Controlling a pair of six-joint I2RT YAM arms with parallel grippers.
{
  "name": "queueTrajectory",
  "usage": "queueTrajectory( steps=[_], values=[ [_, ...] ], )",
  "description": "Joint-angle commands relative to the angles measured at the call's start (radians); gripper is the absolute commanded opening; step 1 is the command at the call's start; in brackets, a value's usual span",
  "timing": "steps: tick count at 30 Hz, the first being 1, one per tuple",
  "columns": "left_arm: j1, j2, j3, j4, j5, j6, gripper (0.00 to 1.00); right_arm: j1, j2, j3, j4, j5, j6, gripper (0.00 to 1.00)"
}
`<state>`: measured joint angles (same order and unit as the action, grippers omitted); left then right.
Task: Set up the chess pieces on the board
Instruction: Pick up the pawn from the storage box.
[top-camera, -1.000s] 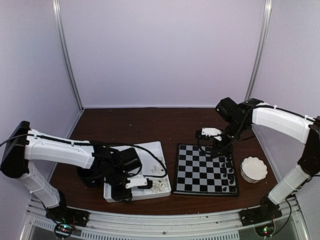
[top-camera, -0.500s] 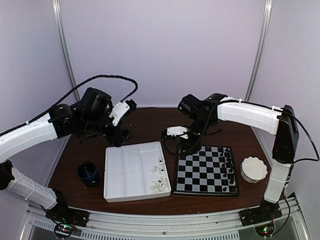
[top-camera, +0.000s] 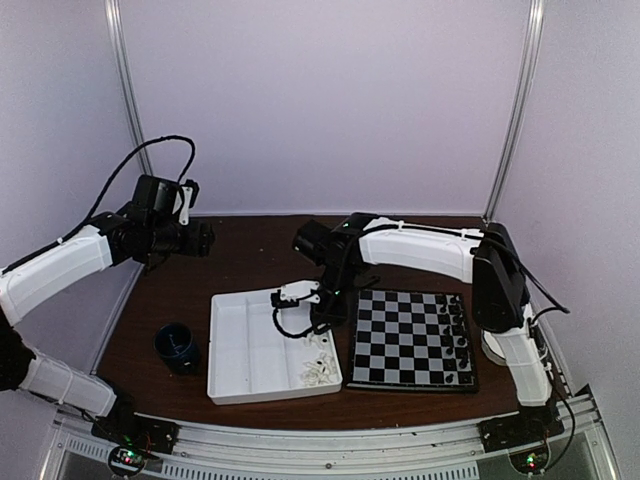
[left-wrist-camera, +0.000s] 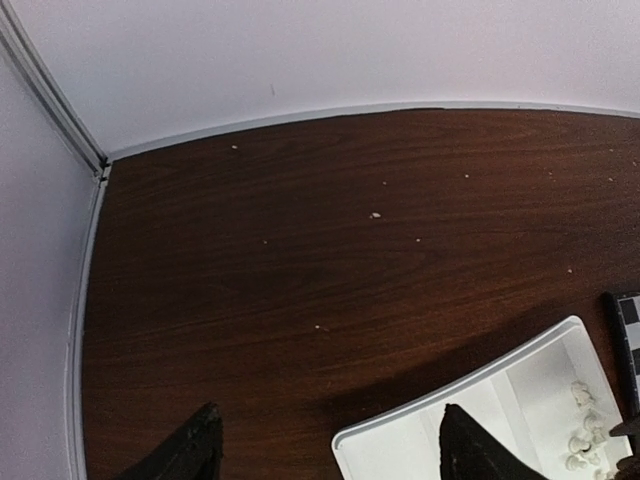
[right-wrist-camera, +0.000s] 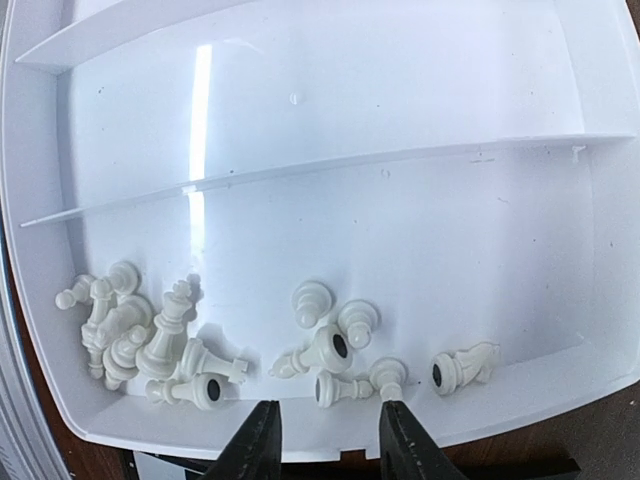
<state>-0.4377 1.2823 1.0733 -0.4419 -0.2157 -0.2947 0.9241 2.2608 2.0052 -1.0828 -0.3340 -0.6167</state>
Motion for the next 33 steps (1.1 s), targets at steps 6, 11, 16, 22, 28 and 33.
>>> queueTrajectory(
  steps=[6, 11, 16, 22, 28, 33],
  values=[
    [0.001, -0.073, 0.016, 0.054, 0.052, -0.009, 0.74, 0.035, 0.080, 0.118, -0.080, 0.014, -0.016, 0.36],
    [0.001, -0.077, 0.016, 0.054, 0.072, -0.012, 0.74, 0.051, 0.114, 0.143, -0.099, 0.019, -0.020, 0.34],
    [0.002, -0.071, 0.016, 0.053, 0.086, -0.012, 0.74, 0.057, 0.124, 0.151, -0.106, 0.013, -0.023, 0.31],
    [0.002, -0.063, 0.016, 0.052, 0.103, -0.015, 0.73, 0.058, 0.152, 0.184, -0.107, 0.032, -0.013, 0.28],
    [0.001, -0.059, 0.017, 0.052, 0.108, -0.011, 0.73, 0.059, 0.172, 0.196, -0.110, 0.026, -0.008, 0.22],
    [0.002, -0.054, 0.017, 0.051, 0.113, -0.009, 0.73, 0.059, 0.174, 0.200, -0.107, 0.024, -0.006, 0.19]
  ],
)
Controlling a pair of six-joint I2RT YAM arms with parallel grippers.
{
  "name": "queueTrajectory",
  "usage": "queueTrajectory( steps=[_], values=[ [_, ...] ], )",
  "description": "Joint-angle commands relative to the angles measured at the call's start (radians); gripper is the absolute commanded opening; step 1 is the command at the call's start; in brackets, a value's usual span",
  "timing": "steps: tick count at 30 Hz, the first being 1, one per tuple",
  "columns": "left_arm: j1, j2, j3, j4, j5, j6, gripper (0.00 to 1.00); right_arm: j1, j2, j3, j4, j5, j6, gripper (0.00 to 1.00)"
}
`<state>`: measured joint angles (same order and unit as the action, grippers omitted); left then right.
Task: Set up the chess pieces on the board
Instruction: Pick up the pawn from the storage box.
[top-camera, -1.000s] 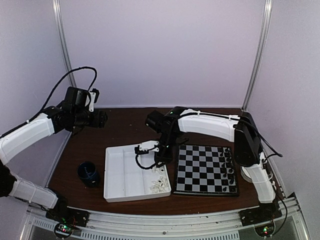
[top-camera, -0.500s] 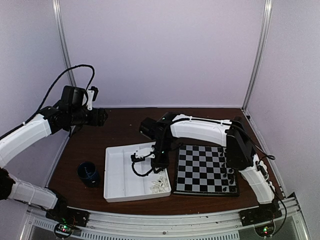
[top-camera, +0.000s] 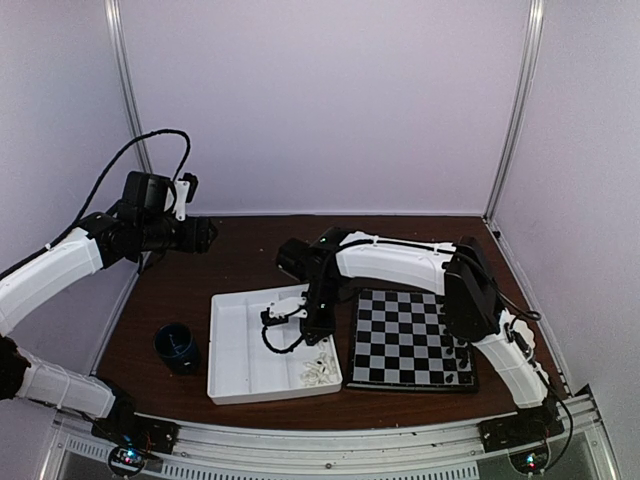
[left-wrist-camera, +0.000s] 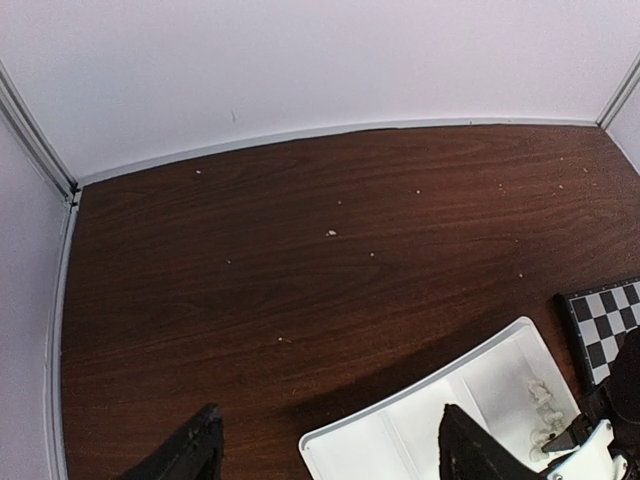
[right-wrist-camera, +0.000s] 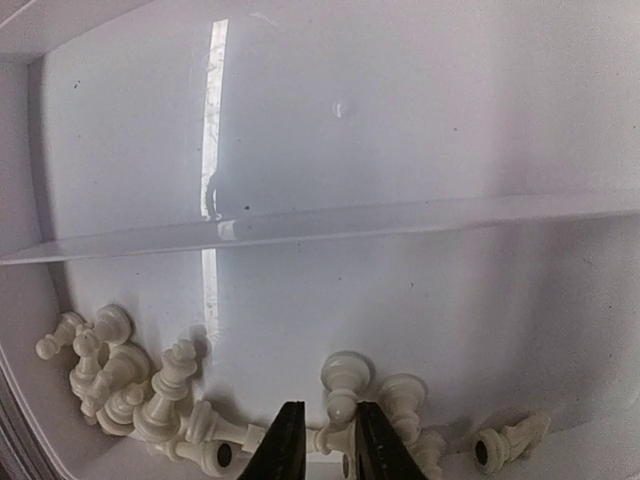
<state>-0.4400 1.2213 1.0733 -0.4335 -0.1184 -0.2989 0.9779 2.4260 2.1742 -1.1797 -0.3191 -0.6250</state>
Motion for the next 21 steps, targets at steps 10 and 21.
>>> queueTrajectory(
  steps=[10, 21],
  values=[
    [0.004, 0.023, 0.023, 0.038, 0.036, -0.002, 0.73, 0.005, 0.024, 0.052, -0.016, 0.000, 0.007, 0.09],
    [0.004, 0.033, 0.027, 0.035, 0.049, 0.000, 0.73, 0.005, 0.015, 0.059, -0.024, -0.008, 0.005, 0.01]
  ],
)
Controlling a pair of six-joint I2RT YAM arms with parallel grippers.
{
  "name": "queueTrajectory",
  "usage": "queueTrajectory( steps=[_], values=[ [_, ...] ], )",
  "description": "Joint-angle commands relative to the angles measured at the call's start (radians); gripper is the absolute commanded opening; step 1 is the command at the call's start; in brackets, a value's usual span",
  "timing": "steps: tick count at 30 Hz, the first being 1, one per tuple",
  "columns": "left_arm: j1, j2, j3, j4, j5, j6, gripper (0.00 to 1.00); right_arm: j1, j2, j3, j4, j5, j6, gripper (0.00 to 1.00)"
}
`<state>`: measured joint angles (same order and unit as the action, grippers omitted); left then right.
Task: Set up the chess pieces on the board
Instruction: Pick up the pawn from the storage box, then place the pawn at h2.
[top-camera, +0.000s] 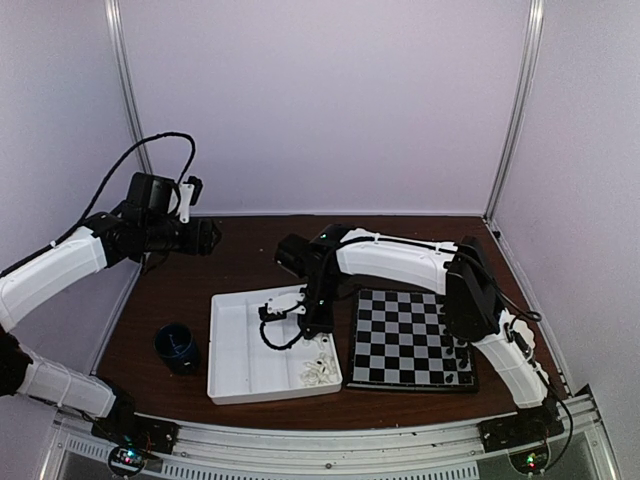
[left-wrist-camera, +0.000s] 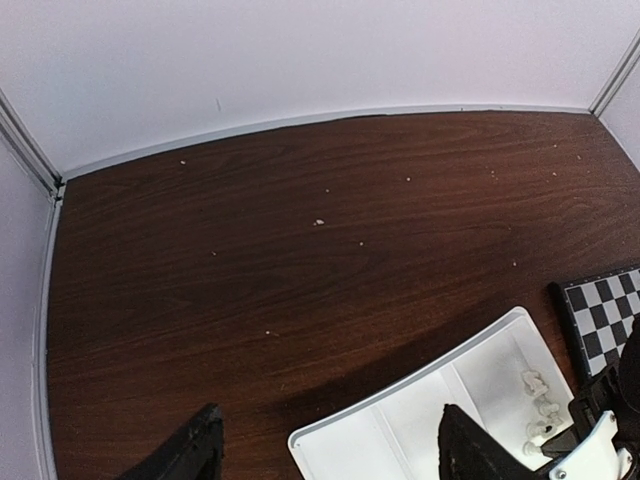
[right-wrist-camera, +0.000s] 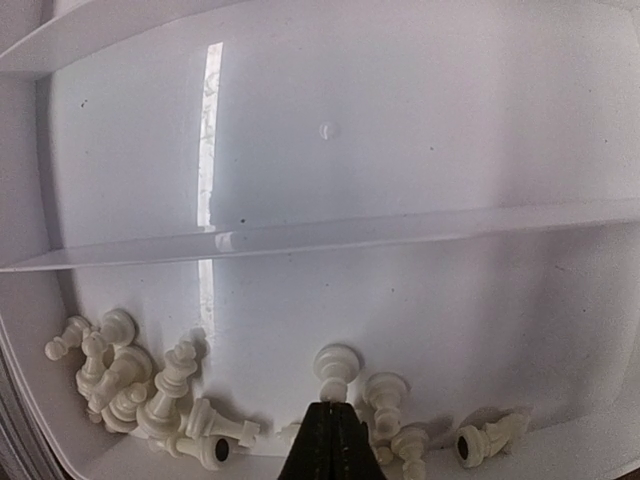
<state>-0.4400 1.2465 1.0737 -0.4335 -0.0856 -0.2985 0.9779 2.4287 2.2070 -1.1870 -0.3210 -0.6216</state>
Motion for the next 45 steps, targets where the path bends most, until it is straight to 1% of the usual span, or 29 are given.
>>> queueTrajectory(
  steps=[1, 2, 4, 10, 16, 22, 26, 29, 31, 33, 39, 43, 45],
  values=[
    [0.004, 0.010, 0.027, 0.033, 0.017, -0.001, 0.73, 0.005, 0.013, 0.025, -0.018, -0.005, 0.002, 0.05],
    [0.004, 0.012, 0.028, 0.033, 0.019, -0.001, 0.73, 0.005, 0.013, 0.026, -0.018, -0.001, 0.004, 0.10],
    [0.004, 0.017, 0.029, 0.031, 0.022, -0.001, 0.73, 0.005, 0.014, 0.021, -0.017, 0.003, 0.002, 0.14],
    [0.004, 0.017, 0.031, 0.030, 0.027, -0.001, 0.73, 0.007, 0.034, 0.035, -0.009, 0.001, 0.008, 0.15],
    [0.004, 0.019, 0.031, 0.028, 0.033, -0.001, 0.73, 0.008, 0.056, 0.053, -0.019, -0.002, 0.009, 0.11],
    [0.004, 0.016, 0.032, 0.028, 0.035, 0.001, 0.73, 0.010, 0.049, 0.058, -0.026, -0.012, 0.007, 0.04],
    [0.005, 0.019, 0.034, 0.027, 0.040, 0.001, 0.73, 0.011, 0.004, 0.059, -0.037, -0.006, 0.005, 0.01],
    [0.004, 0.022, 0.033, 0.027, 0.041, 0.001, 0.73, 0.013, -0.065, 0.038, -0.047, 0.001, 0.005, 0.00],
    [0.004, 0.026, 0.034, 0.026, 0.044, 0.001, 0.73, 0.013, -0.159, -0.019, -0.035, 0.024, 0.002, 0.00],
    [0.004, 0.031, 0.035, 0.026, 0.049, 0.001, 0.73, 0.011, -0.263, -0.122, -0.001, 0.059, -0.005, 0.00],
    [0.004, 0.048, 0.041, 0.019, 0.057, 0.002, 0.73, -0.008, -0.597, -0.602, 0.159, 0.103, -0.051, 0.00],
    [0.004, 0.055, 0.046, 0.013, 0.059, 0.005, 0.73, -0.015, -0.713, -0.858, 0.236, 0.102, -0.062, 0.00],
    [0.004, 0.061, 0.048, 0.012, 0.060, 0.007, 0.73, -0.015, -0.732, -0.914, 0.267, 0.088, -0.051, 0.00]
  ],
)
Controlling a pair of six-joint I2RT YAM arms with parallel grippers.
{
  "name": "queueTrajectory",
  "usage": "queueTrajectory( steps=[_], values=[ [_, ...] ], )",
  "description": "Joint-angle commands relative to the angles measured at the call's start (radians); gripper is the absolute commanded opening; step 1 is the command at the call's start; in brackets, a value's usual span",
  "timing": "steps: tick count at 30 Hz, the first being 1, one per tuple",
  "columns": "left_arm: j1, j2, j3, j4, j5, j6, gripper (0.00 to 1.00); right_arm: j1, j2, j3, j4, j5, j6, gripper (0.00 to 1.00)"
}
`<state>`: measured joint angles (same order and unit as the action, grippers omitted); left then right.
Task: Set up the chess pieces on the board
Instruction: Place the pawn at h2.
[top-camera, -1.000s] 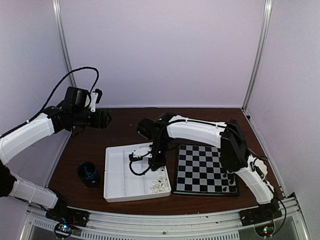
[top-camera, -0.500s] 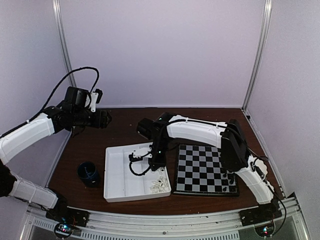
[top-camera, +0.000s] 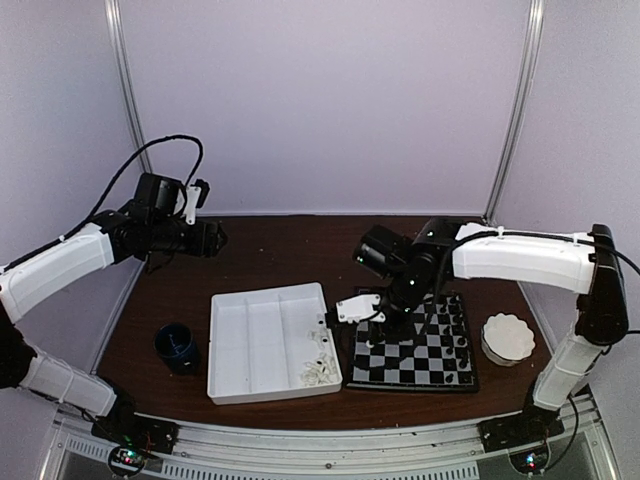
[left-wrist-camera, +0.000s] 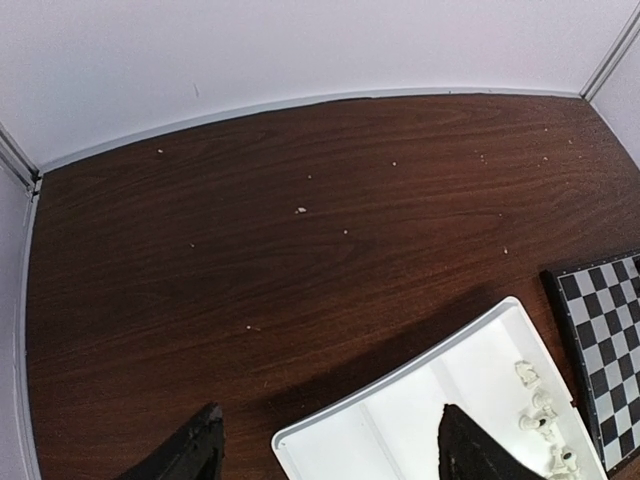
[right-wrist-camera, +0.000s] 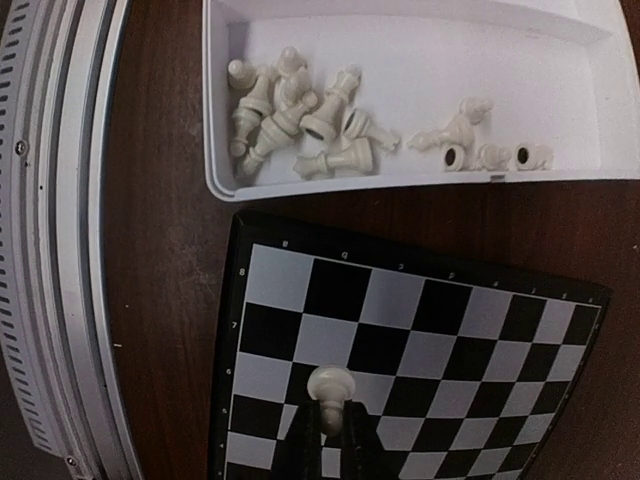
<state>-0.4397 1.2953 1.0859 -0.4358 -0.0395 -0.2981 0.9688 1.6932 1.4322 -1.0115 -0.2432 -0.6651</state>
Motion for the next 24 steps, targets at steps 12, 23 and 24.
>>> queueTrajectory(
  steps=[12, 23, 24],
  values=[
    [0.004, 0.034, 0.038, 0.006, 0.003, 0.014, 0.73, -0.004, 0.124, -0.133, 0.121, -0.007, 0.001, 0.00],
    [0.004, 0.034, 0.044, 0.004, 0.009, 0.017, 0.73, 0.003, 0.107, -0.153, 0.082, -0.035, -0.014, 0.00],
    [0.004, 0.033, 0.043, 0.004, 0.008, 0.017, 0.73, 0.005, 0.105, -0.153, 0.076, -0.039, -0.017, 0.00]
  ],
)
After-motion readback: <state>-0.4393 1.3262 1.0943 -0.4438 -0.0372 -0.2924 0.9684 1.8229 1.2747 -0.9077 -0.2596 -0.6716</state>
